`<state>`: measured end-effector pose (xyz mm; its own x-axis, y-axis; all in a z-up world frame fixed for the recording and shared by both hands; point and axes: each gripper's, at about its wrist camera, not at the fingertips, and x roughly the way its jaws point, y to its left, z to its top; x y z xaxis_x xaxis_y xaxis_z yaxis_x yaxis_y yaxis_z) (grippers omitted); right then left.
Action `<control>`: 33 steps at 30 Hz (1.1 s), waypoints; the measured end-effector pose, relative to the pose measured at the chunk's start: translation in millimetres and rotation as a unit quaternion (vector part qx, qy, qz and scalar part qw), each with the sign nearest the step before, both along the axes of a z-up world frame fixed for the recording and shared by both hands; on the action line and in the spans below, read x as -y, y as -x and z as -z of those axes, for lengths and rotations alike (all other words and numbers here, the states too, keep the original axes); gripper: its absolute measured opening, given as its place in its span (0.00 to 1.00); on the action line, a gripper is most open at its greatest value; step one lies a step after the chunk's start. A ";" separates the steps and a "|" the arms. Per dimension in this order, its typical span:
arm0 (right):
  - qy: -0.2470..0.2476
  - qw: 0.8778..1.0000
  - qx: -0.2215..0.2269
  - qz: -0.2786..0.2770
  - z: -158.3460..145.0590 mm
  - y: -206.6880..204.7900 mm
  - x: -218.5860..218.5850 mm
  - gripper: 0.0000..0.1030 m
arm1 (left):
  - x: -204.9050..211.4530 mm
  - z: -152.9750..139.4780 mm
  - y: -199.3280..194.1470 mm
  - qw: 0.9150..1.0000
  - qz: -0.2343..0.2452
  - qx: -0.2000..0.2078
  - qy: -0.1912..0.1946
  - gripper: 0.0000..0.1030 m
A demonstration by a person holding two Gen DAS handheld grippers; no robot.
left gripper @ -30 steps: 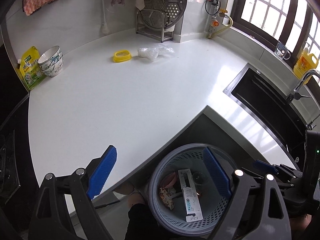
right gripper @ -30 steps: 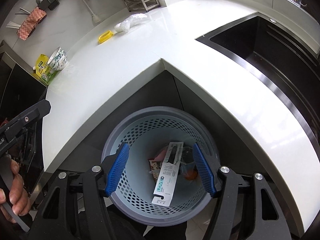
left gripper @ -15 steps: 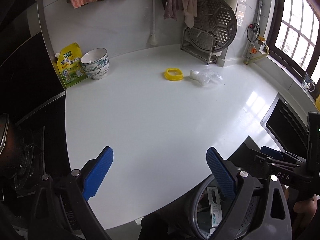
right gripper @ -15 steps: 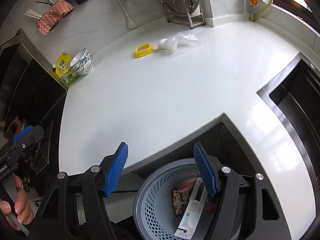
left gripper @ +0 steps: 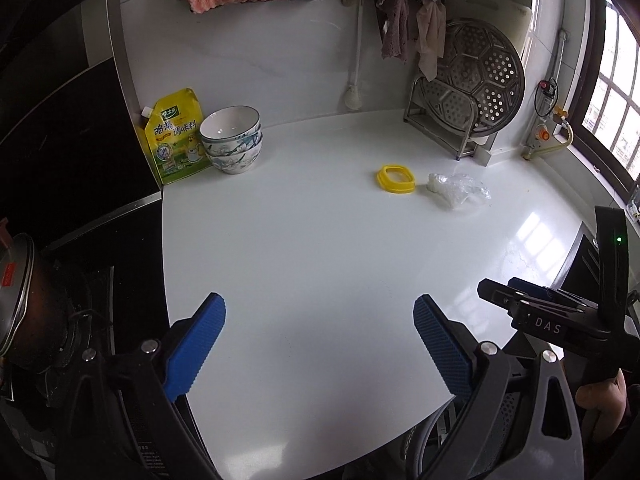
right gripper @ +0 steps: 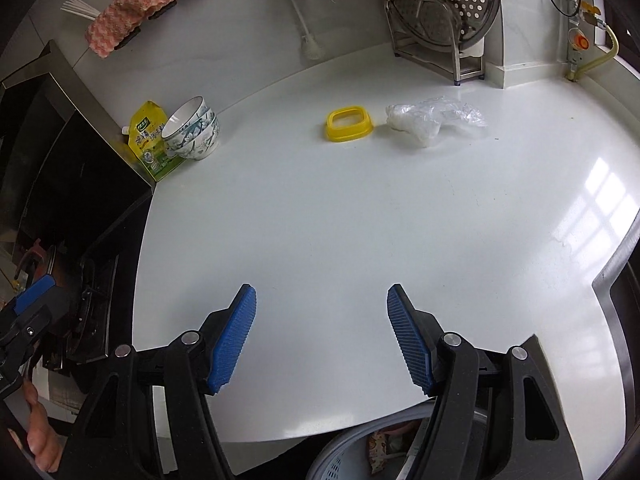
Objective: Collect trash
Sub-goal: 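Move both open tools back over the counter toward the yellow lid and plastic bag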
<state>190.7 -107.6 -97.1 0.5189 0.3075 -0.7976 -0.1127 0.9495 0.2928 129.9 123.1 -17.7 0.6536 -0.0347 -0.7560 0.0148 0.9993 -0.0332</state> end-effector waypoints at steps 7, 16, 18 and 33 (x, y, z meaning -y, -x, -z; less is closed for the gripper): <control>0.012 0.998 -0.006 0.057 2.4 -23.8 22.0 0.63 | 21.7 10.7 -60.9 0.998 0.058 -0.002 0.012 0.91; 0.022 0.988 -0.016 0.150 10.9 -58.8 57.8 0.63 | 43.8 43.7 -157.2 0.993 0.114 -0.038 0.020 0.91; 0.020 0.986 -0.020 0.166 13.5 -69.4 62.6 0.63 | 48.4 51.4 -176.7 0.991 0.125 -0.044 0.020 0.91; 0.026 0.968 -0.006 0.248 20.0 -163.3 89.2 0.63 | 81.6 96.5 -283.9 0.983 0.176 -0.054 0.020 0.91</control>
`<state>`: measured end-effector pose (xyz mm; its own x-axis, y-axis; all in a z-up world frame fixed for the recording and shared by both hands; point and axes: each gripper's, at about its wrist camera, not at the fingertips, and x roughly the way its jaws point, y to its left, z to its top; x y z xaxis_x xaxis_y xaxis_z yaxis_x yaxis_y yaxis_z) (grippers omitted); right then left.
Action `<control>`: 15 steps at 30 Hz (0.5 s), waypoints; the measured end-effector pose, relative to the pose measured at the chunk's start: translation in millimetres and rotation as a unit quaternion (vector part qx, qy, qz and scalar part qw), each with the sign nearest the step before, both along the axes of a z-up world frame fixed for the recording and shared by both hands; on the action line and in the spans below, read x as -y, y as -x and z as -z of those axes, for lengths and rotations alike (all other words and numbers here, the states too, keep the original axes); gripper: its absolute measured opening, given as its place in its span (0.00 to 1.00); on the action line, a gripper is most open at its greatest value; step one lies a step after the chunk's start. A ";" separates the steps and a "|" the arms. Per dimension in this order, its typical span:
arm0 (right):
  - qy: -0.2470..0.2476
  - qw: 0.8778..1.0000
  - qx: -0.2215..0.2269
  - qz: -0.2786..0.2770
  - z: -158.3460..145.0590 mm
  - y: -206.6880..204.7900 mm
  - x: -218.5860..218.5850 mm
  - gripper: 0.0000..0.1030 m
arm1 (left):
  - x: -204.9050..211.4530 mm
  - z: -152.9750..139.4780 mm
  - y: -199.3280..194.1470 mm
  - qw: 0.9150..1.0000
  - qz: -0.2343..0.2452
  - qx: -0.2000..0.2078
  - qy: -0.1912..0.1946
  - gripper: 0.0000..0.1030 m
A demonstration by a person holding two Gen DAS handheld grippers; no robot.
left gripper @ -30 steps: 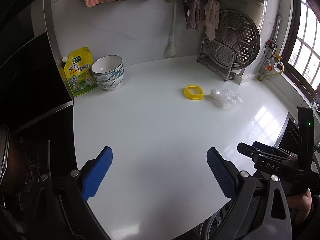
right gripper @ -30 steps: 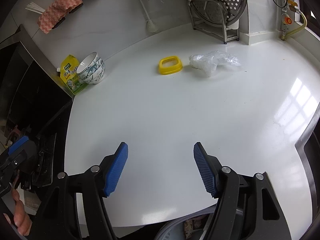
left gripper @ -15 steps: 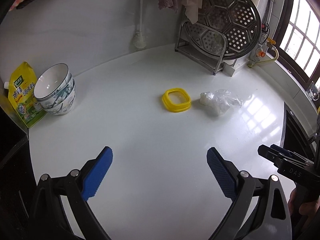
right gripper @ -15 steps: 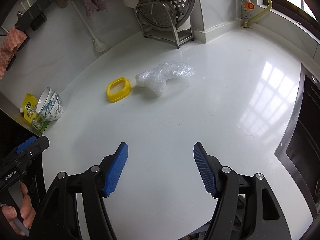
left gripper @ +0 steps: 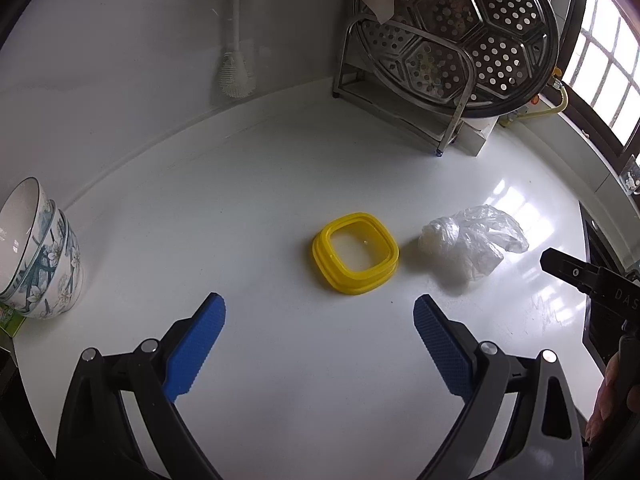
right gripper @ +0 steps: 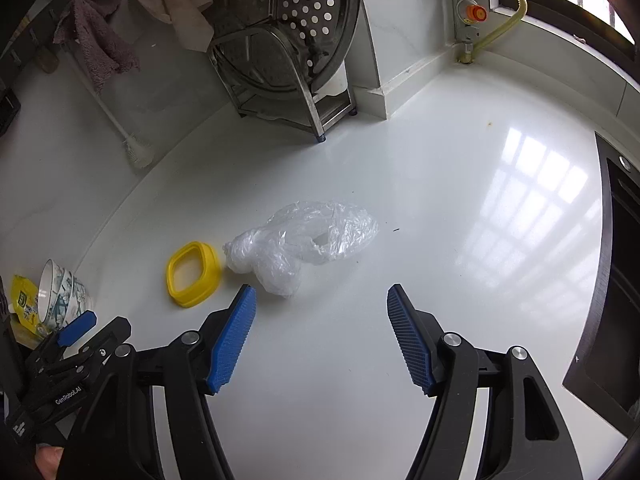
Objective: Collect trash
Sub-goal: 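Move both open tools back over the counter toward the yellow lid and plastic bag, then close the right tool on the clear plastic bag while the left tool straddles the yellow lid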
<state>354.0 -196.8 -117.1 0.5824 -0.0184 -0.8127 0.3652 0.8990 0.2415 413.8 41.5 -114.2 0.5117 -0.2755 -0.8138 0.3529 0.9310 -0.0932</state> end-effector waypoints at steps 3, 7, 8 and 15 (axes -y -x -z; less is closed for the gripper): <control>0.002 1.000 -0.016 0.012 7.7 -16.5 5.9 0.63 | 3.2 9.0 -11.9 1.000 0.003 0.000 -0.007 0.91; 0.008 0.999 -0.027 0.026 15.5 -30.1 11.3 0.63 | 8.7 19.0 -23.7 1.000 0.003 -0.009 -0.009 0.91; 0.011 0.999 -0.029 0.030 16.9 -32.7 12.2 0.63 | 9.6 20.0 -25.6 1.000 0.004 -0.010 -0.007 0.91; 0.003 0.998 -0.051 0.042 33.2 -47.6 22.3 0.63 | 23.5 27.2 -36.7 1.000 -0.001 -0.016 -0.004 0.91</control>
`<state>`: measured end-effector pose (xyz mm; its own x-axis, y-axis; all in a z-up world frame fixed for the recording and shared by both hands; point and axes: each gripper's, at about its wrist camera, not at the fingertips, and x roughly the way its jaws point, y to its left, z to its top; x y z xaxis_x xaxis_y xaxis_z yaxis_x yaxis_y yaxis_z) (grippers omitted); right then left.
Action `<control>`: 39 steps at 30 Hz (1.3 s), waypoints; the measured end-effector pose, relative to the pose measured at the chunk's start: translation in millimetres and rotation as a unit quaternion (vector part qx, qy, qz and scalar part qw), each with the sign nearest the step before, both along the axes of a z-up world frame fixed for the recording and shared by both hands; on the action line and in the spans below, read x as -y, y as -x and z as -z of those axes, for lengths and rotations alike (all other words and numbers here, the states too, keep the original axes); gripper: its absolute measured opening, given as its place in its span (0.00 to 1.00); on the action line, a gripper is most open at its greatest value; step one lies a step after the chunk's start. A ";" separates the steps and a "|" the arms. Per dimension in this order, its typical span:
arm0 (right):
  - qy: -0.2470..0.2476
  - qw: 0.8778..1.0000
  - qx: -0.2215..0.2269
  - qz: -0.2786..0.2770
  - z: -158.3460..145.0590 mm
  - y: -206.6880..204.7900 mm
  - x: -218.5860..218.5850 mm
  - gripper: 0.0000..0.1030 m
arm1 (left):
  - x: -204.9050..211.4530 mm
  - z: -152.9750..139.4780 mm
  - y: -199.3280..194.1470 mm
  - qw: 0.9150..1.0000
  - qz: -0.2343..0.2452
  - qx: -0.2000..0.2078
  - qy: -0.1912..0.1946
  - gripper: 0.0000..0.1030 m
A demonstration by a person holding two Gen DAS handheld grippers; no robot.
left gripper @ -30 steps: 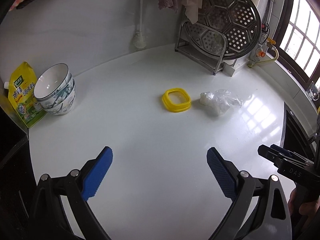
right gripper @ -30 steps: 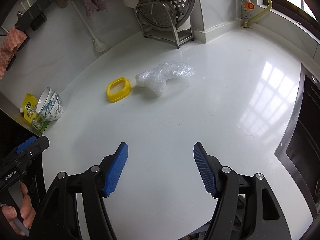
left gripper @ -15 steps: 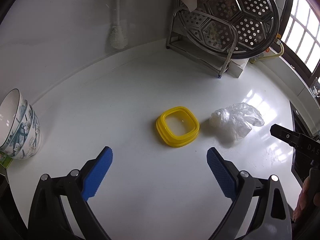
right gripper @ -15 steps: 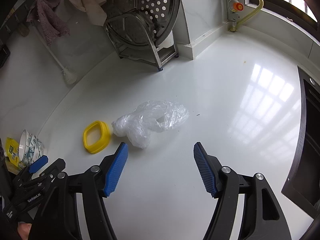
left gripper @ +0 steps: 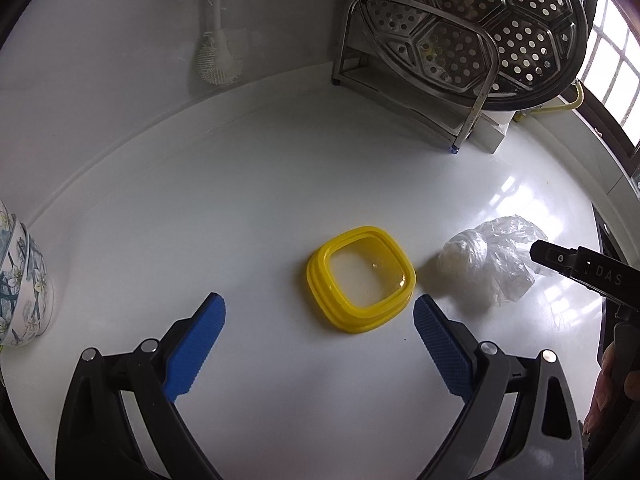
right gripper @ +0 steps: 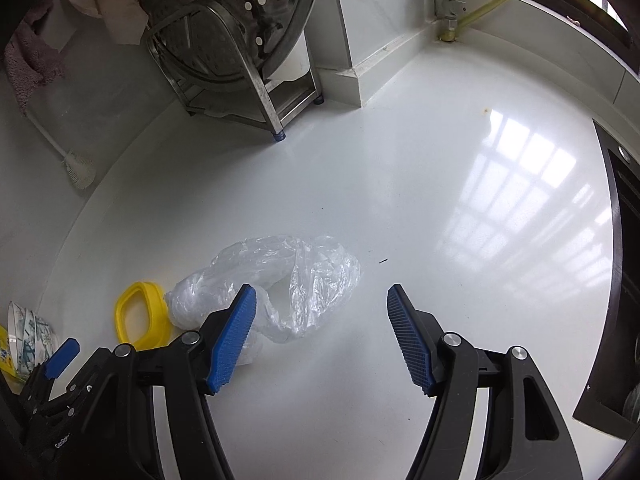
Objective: Collect trash
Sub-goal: 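Close the right tool on the clear plastic bag while the left tool straddles the yellow lid, then hold the bag in the right tool while the left tool lowers around the yellow lid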
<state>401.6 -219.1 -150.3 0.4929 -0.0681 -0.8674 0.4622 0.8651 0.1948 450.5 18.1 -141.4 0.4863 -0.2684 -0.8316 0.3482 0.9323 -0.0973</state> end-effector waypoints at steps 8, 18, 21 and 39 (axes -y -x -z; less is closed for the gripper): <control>-0.017 1.000 -0.005 0.001 14.5 -5.9 7.3 0.40 | 16.2 7.4 -14.4 1.000 -0.011 -0.014 0.000 0.91; -0.012 1.000 0.009 0.004 14.5 13.4 17.4 0.06 | 32.3 18.3 -22.9 0.999 -0.029 -0.015 -0.017 0.91; -0.008 1.000 0.012 0.010 12.7 25.8 22.3 0.06 | 36.4 22.4 -25.3 0.999 -0.039 -0.014 -0.024 0.91; -0.021 0.999 0.027 0.022 3.6 58.1 23.2 0.06 | 38.6 29.2 -34.4 0.994 -0.100 -0.033 0.010 0.94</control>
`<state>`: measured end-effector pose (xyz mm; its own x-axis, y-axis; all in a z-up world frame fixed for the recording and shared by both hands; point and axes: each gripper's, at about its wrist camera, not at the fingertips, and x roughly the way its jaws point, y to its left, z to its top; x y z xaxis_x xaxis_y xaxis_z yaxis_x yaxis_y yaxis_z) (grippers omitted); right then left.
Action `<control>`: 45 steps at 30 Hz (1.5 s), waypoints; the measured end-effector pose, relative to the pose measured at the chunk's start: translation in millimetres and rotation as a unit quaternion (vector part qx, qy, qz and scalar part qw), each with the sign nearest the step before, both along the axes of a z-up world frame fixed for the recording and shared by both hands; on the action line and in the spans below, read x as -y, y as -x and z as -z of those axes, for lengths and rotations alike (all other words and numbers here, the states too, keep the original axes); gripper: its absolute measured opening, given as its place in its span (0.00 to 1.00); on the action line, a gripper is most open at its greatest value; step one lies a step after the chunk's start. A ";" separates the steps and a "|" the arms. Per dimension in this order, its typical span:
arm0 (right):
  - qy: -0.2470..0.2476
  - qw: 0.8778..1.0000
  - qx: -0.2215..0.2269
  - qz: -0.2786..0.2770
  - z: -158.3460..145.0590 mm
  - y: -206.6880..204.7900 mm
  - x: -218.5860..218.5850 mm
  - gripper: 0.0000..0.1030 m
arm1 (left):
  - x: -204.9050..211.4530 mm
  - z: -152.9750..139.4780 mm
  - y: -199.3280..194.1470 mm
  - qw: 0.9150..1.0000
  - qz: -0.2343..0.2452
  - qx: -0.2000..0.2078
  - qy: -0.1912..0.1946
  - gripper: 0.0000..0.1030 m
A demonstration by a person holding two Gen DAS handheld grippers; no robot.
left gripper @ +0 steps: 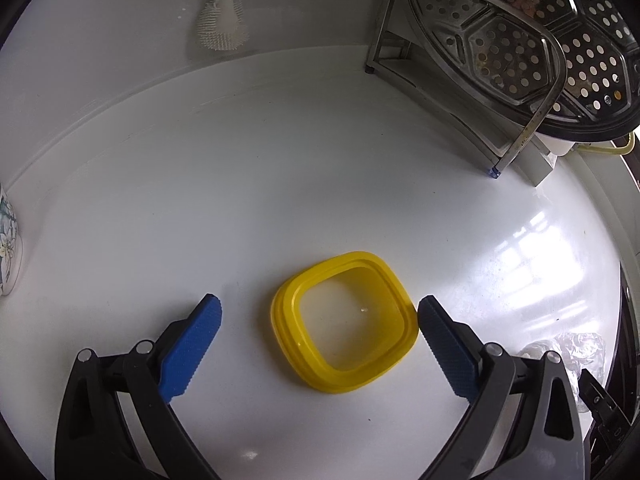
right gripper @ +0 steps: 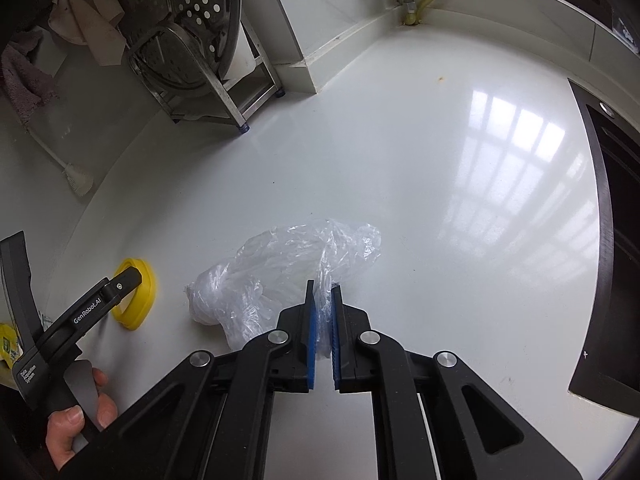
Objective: Collect trash
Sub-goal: 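Hold the bag in the right tool while the left tool lowers around the yellow lid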
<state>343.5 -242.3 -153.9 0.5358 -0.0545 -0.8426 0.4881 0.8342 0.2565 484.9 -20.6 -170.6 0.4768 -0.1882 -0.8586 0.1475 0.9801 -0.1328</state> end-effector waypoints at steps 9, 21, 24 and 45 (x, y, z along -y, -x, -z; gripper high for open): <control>0.002 1.000 0.005 0.008 -3.5 7.0 2.5 0.06 | 3.0 1.9 -3.0 1.000 -0.029 0.005 0.003 0.95; 0.000 1.000 0.012 0.011 -8.8 10.4 2.8 0.06 | -2.9 3.8 11.9 1.000 0.004 0.002 0.011 0.95; 0.000 1.000 0.014 0.012 -10.4 12.6 2.6 0.06 | -9.1 2.0 22.7 0.999 0.034 0.004 -0.002 0.94; -0.019 0.999 0.022 0.032 -7.6 26.2 10.8 0.06 | -9.5 -1.5 40.0 1.000 0.024 0.003 0.007 0.94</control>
